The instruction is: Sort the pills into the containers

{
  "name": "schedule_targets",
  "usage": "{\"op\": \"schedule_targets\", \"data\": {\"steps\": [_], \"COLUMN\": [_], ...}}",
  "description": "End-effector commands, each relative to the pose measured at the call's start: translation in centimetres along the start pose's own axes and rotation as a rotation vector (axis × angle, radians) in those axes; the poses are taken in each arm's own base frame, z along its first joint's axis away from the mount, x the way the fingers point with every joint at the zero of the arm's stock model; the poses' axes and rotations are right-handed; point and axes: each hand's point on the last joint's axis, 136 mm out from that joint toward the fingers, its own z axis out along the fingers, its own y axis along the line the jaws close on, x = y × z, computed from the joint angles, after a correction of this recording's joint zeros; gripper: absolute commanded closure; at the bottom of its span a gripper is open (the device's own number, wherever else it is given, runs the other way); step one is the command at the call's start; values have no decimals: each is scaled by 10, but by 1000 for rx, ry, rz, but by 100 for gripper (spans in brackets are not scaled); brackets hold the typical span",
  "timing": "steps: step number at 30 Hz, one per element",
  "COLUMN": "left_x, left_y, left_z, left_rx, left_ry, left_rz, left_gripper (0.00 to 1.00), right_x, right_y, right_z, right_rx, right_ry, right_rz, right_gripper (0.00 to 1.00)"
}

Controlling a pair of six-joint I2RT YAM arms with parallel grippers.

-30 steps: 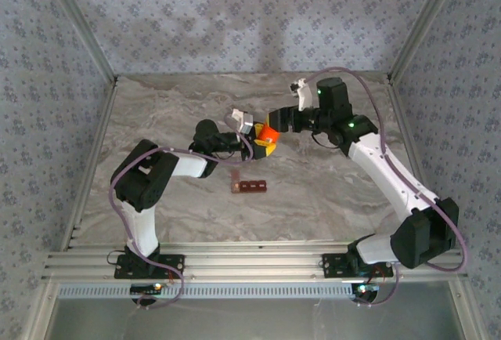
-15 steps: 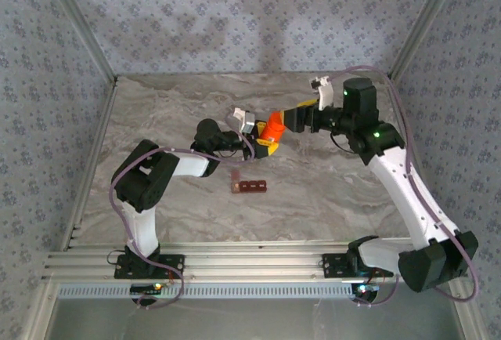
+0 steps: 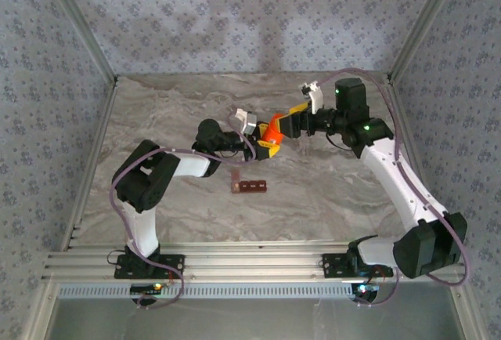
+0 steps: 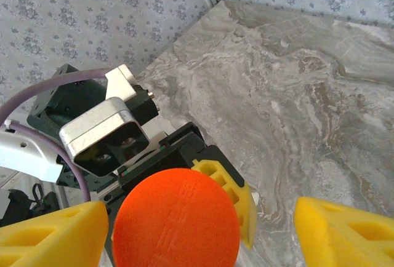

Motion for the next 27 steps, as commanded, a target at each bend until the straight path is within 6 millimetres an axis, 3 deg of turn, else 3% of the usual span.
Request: {"op": "schedule_targets", "data": {"steps": [1, 8, 16, 22, 27], "left_x": [-20, -20, -20, -21, -23], "left_y": [-10, -9, -9, -8, -5], "left_z": [6, 6, 6, 6, 4], "left_rx": [48, 47, 48, 33, 6], "left_ry": [-36, -38, -38, -45, -56], "left_rz": [71, 72, 71, 76, 83], "left_gripper": [100, 100, 100, 100, 100], "right_x": [-8, -2, 6, 18, 44], "right_y": [12, 12, 13, 10, -2], "right_z": [0, 4, 9, 21, 41], "right_rx": [-54, -70, -87, -30, 123], "right_ry": [-4, 10, 26, 52, 58], "right_rz": [-45, -31, 1, 67, 206], "right_gripper": [20, 30, 55, 60, 62]}}
